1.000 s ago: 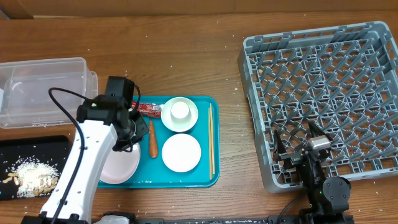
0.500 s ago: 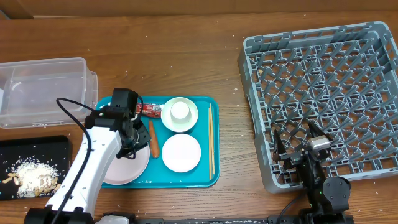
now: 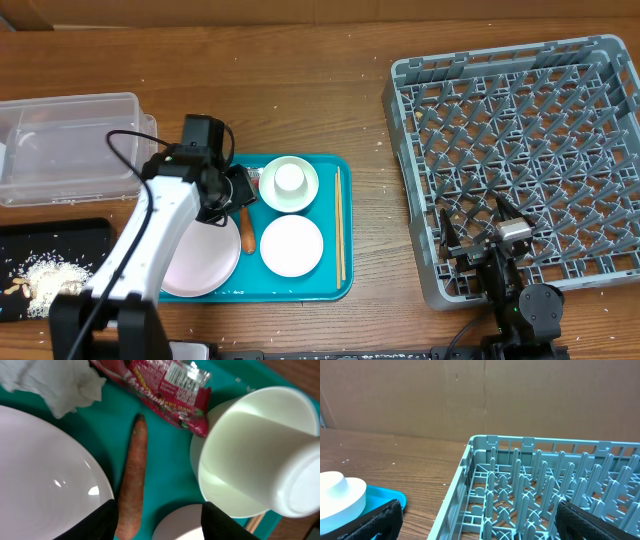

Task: Sort waste into correct bins and load items into the dishwasher
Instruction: 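Grasp the carrot on the tray with the left gripper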

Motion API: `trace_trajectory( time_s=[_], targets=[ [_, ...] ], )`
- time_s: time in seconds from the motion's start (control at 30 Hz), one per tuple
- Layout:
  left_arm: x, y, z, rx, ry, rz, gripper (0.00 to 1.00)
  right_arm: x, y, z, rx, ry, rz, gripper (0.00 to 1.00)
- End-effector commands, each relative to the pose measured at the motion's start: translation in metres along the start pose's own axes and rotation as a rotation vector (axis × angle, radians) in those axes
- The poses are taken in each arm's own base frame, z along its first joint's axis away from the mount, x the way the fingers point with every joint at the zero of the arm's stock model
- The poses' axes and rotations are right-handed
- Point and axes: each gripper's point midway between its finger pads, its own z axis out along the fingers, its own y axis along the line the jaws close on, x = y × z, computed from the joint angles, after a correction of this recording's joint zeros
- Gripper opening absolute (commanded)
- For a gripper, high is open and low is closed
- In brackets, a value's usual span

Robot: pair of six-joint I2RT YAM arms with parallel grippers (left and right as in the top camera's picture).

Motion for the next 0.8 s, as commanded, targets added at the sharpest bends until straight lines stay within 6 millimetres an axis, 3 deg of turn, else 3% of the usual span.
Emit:
trace_trajectory(
  time_s=[0.0, 0.17, 0.37, 0.57, 0.77],
  targets=[
    [0.004, -0.003, 0.02, -0.012, 0.062, 0.143, 0.53, 0.002, -0.002, 0.0, 0.011, -0.002, 0.003, 1.0],
    [0.0, 0.015, 0.038, -0.118, 0.074, 0.205, 0.49, 0.002, -0.002, 0.0, 0.011, -0.002, 0.003, 1.0],
    [-0.011, 0.009, 0.042, -0.096, 0.033, 0.261, 0.49, 0.002, -0.002, 0.0, 0.011, -0.002, 0.003, 1.0],
    [-0.001, 0.009, 0.057, -0.088, 0.101, 0.277, 0.42, 0.002, -0.002, 0.0, 0.011, -0.002, 0.003, 1.0],
    [0.004, 0.007, 0.067, -0.099, 0.123, 0.293, 0.44, 0.002, -0.002, 0.0, 0.011, -0.002, 0.003, 1.0]
  ],
)
